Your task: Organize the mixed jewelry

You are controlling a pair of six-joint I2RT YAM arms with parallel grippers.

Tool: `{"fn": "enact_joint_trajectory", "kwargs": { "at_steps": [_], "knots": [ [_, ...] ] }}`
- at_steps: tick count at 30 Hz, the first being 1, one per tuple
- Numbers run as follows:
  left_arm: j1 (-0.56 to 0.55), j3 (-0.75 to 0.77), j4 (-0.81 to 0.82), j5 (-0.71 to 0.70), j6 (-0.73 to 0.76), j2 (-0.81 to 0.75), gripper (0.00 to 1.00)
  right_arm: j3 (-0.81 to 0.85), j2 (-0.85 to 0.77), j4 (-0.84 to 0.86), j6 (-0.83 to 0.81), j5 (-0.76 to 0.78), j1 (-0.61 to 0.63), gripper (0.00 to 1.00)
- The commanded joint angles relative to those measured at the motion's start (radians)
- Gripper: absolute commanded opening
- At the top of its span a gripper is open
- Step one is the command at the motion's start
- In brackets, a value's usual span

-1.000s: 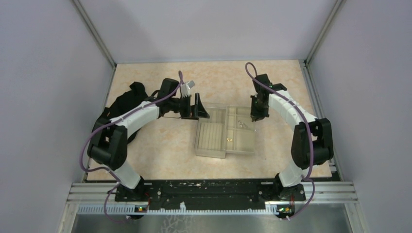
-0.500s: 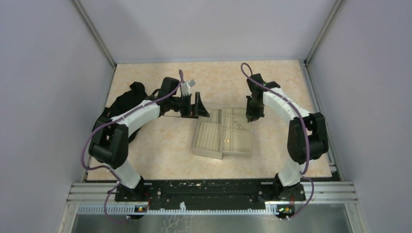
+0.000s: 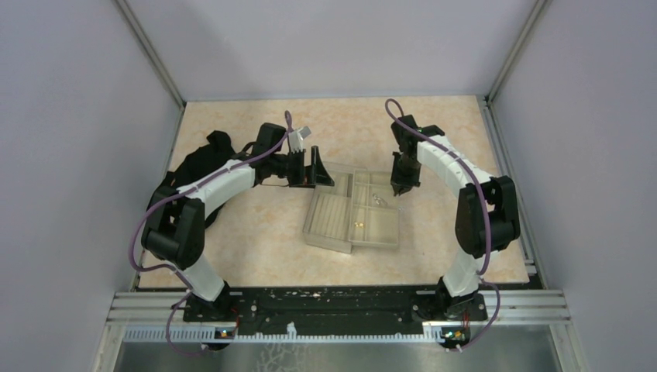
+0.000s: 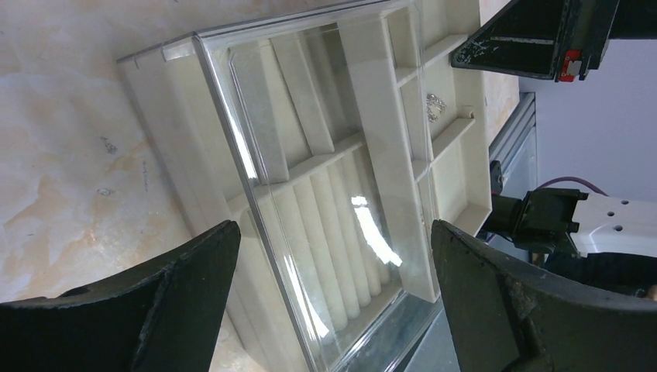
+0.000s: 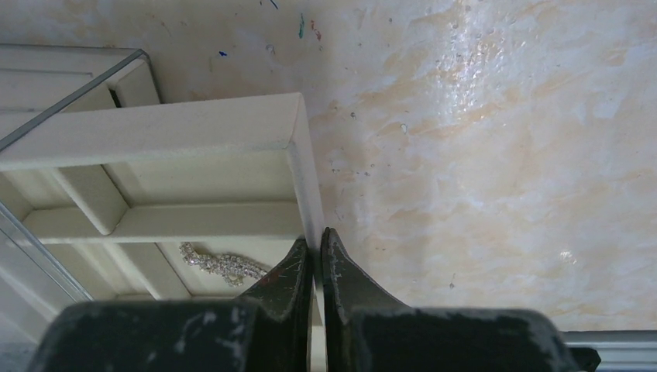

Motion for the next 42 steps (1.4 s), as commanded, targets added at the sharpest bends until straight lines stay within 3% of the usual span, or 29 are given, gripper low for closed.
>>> {"fn": "enact_joint_trajectory", "kwargs": {
  "at_steps": [1,22,42],
  "knots": [
    [-0.009,0.01,0.027,0.003,-0.011,-0.017,0.99,0.047,-0.031,-0.007,0.059,-0.049,0.02,0.0],
    [0.0,0.034,0.017,-0.05,-0.009,-0.001,0.99,0.024,-0.11,-0.09,0.017,-0.019,0.02,0.0],
    [0.001,0.031,0.02,-0.055,-0.022,-0.001,0.99,-0.13,-0.204,-0.029,0.087,-0.006,-0.003,0.0]
  ]
}}
